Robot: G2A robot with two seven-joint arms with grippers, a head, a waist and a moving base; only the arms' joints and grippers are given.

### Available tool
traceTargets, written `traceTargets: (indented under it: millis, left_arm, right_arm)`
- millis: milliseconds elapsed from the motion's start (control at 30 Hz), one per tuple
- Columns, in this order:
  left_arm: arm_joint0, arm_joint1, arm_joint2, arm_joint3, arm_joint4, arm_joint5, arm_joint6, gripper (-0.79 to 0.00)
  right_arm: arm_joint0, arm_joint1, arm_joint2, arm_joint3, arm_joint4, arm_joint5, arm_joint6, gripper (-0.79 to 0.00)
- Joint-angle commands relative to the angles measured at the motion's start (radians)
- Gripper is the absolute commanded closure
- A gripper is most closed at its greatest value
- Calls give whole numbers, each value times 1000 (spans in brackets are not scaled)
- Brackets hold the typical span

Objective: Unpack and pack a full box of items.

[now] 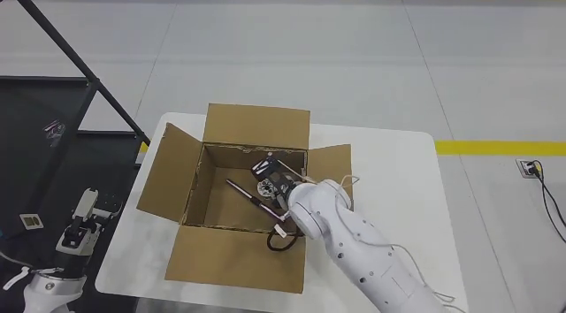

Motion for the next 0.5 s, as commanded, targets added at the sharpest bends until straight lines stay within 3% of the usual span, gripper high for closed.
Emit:
traceTargets:
  millis: [0, 200, 467]
  left_arm:
    - [0, 0, 0, 0, 0, 0, 0, -785]
    - [0, 0, 0, 0, 0, 0, 0, -785]
    - [0, 0, 0, 0, 0, 0, 0, -785]
  right_arm:
    - [7, -4, -3, 16, 4, 0, -1, -336]
    - [21, -14, 0, 40, 20, -9, -4, -428]
    - [-5, -11, 23, -28, -2, -13, -3, -659]
